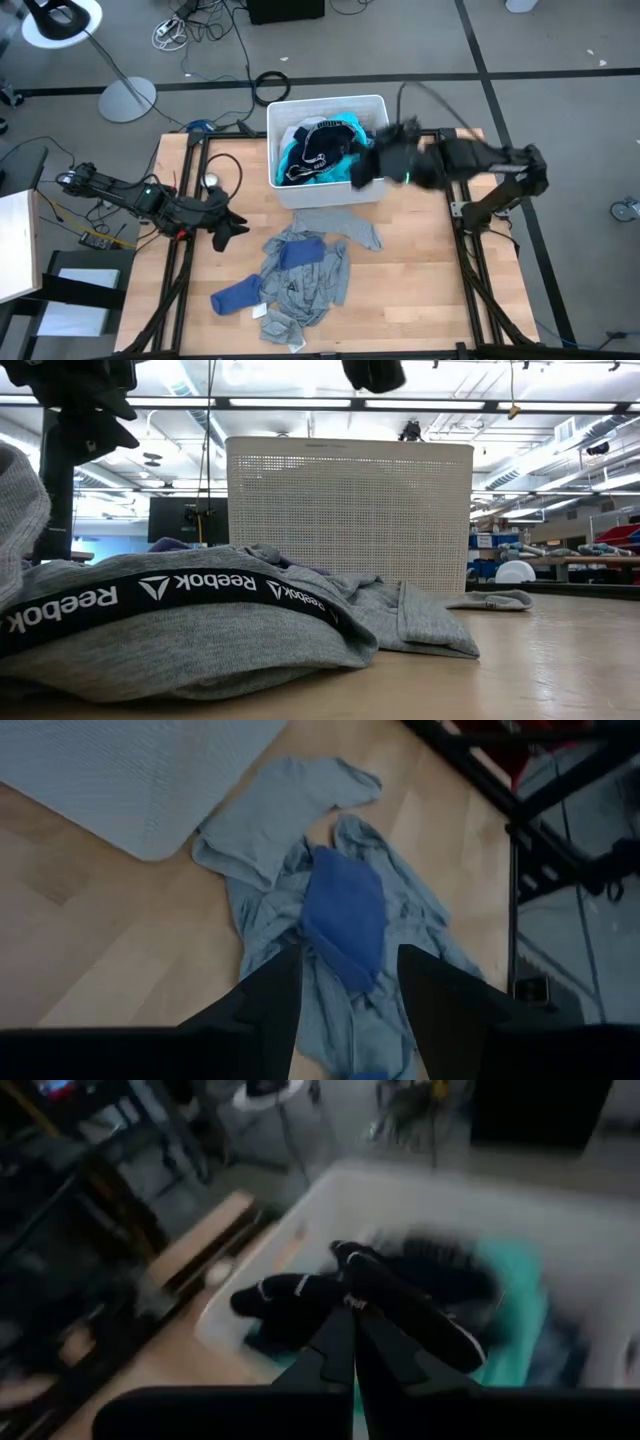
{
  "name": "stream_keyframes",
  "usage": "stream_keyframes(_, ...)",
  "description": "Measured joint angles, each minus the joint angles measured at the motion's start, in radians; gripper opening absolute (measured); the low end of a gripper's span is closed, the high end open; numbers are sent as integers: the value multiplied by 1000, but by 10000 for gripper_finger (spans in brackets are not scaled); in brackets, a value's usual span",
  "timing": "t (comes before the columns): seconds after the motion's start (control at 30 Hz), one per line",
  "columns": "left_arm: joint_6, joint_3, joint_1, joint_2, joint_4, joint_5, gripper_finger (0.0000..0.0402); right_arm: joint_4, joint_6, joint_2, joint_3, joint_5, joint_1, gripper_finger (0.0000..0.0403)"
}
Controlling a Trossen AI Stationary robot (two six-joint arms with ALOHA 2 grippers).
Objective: Sort clothes
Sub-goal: Put the black sock into the bin, then put the top blue sock into the bin
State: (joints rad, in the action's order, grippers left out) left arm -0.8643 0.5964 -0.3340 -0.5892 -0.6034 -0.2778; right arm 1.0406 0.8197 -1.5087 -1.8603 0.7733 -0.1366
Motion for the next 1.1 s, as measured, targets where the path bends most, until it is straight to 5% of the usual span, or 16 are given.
stream_keyframes(0.17,-46,0,0,-1,31,-72,172,-172,-317,-7,0,-179,216,20)
stream_keyframes(0.47,-150,0,0,-38,94,-126,172,-200,-363,-94,2,-592,508,92)
stream_keyframes(0.63,-166,0,0,-92,162,-142,172,-184,-425,-58,2,-710,566,141)
stream_keyframes(0.9,-158,0,0,-232,212,-44,172,-20,-352,96,2,-707,510,163)
stream_keyframes(1.1,-109,0,0,-338,244,117,172,163,-140,174,1,-391,216,157)
